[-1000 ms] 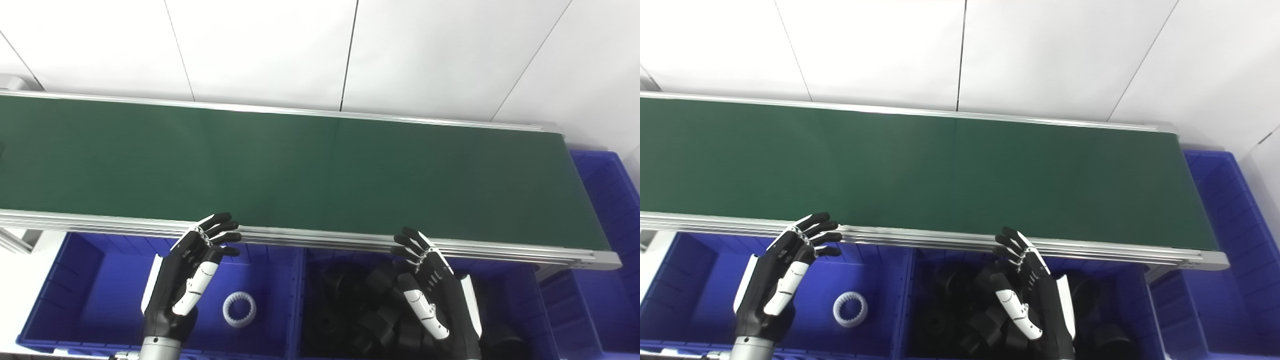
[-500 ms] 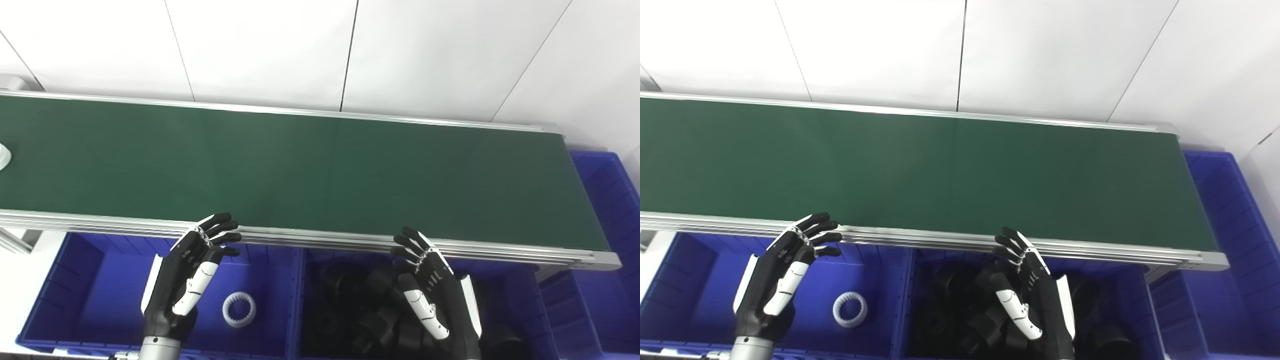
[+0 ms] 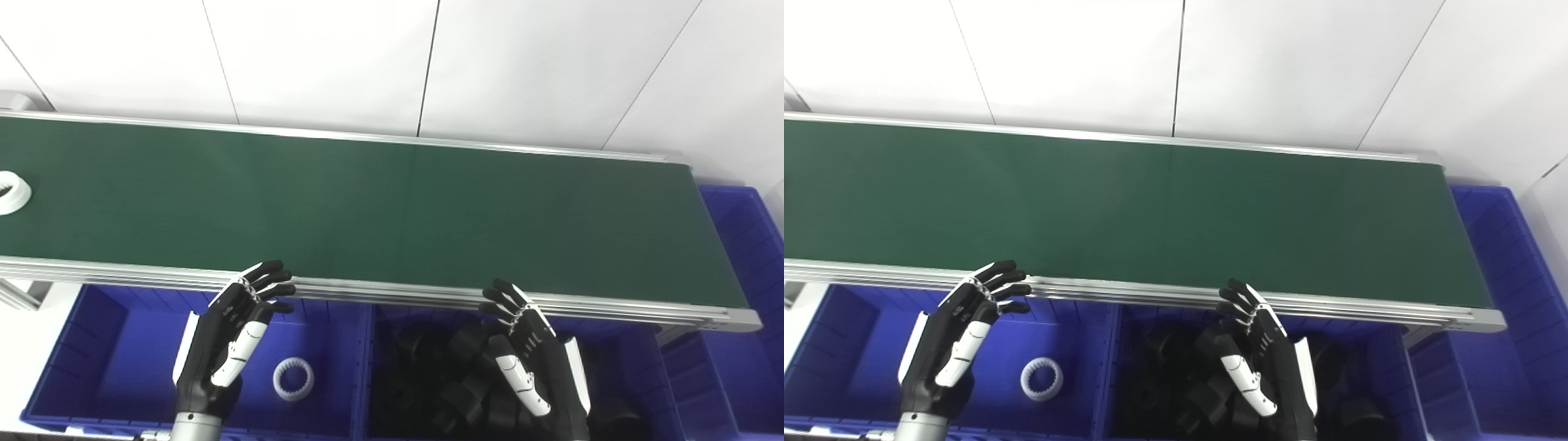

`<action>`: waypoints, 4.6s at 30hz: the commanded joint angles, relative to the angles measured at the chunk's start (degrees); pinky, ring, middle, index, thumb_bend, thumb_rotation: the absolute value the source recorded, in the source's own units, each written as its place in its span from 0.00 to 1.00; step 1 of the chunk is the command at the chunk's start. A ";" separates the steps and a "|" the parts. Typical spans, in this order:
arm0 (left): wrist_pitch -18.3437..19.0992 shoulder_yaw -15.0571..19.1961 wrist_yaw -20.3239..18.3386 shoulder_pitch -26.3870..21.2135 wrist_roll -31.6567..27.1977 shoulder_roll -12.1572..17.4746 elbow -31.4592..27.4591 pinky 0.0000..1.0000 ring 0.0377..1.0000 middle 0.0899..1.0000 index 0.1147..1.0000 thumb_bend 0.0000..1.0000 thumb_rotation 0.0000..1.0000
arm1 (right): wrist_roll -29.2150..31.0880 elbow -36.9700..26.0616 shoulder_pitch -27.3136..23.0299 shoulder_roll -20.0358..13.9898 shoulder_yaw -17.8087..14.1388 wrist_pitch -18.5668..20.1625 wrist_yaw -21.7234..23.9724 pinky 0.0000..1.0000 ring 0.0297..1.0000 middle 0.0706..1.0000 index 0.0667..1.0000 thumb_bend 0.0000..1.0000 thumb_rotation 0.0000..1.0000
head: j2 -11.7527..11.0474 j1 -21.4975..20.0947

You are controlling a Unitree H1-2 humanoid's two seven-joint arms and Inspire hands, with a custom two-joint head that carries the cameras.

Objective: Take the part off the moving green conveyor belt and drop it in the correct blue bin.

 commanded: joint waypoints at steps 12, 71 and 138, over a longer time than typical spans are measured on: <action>-5.73 -1.88 1.04 -0.11 4.90 -1.50 3.67 0.60 0.67 0.71 0.72 0.65 0.60 | 3.99 4.79 -1.38 -3.03 -0.94 -5.31 0.60 0.67 0.76 0.81 0.87 0.47 0.75 | -8.20 12.57; 20.12 -2.95 -5.64 -35.93 41.03 10.90 -2.50 0.64 0.78 0.77 0.72 0.79 0.15 | 2.86 12.03 -5.44 -1.51 1.81 -5.35 -3.71 0.64 0.74 0.80 0.86 0.21 0.65 | -17.20 10.18; 26.22 -13.59 -11.45 -50.03 48.07 20.81 23.01 0.79 0.85 0.84 0.76 0.86 0.05 | 3.57 12.10 -5.10 -2.07 1.29 -5.34 -3.45 0.65 0.74 0.79 0.86 0.29 0.66 | -16.61 10.93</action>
